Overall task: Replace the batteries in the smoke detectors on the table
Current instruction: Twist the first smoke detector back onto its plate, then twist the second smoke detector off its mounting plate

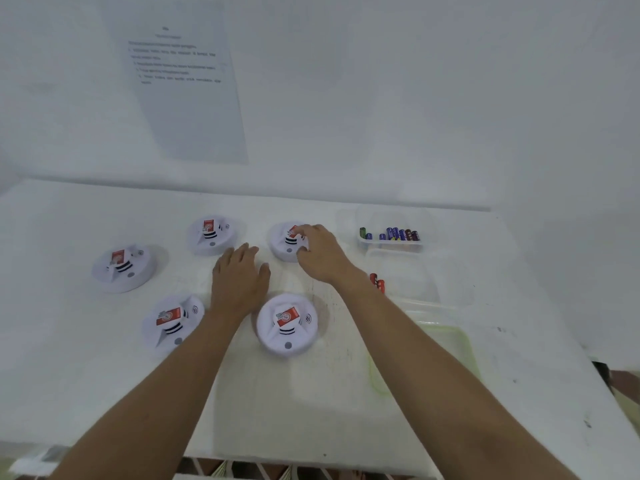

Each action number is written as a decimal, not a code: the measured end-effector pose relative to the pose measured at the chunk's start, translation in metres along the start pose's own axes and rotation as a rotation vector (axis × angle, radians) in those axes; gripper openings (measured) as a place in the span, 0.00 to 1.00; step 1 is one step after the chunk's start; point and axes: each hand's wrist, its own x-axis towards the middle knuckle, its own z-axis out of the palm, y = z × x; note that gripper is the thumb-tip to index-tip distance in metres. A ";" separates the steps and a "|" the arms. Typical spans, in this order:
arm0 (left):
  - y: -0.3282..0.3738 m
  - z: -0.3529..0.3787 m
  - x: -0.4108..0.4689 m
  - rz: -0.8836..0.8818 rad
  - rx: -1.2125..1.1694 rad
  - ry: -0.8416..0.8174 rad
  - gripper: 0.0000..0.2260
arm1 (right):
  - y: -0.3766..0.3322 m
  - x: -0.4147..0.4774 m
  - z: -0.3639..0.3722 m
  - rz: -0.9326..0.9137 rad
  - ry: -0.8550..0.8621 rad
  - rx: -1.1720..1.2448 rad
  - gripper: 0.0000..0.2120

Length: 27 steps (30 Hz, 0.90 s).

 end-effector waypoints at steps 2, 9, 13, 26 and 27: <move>-0.001 0.006 0.002 -0.005 0.051 -0.026 0.23 | 0.001 0.013 -0.001 -0.037 0.005 -0.037 0.24; -0.008 0.018 0.006 0.001 0.086 0.014 0.30 | 0.005 0.047 -0.002 -0.062 -0.205 -0.271 0.40; -0.010 0.021 0.008 0.014 0.091 0.021 0.28 | 0.004 0.062 -0.001 -0.083 -0.278 -0.402 0.46; -0.012 0.018 0.009 -0.037 0.012 0.036 0.30 | 0.006 0.055 -0.017 -0.102 -0.145 -0.251 0.44; -0.013 0.017 0.009 -0.043 -0.008 0.027 0.29 | 0.005 0.048 -0.020 -0.121 -0.105 -0.228 0.43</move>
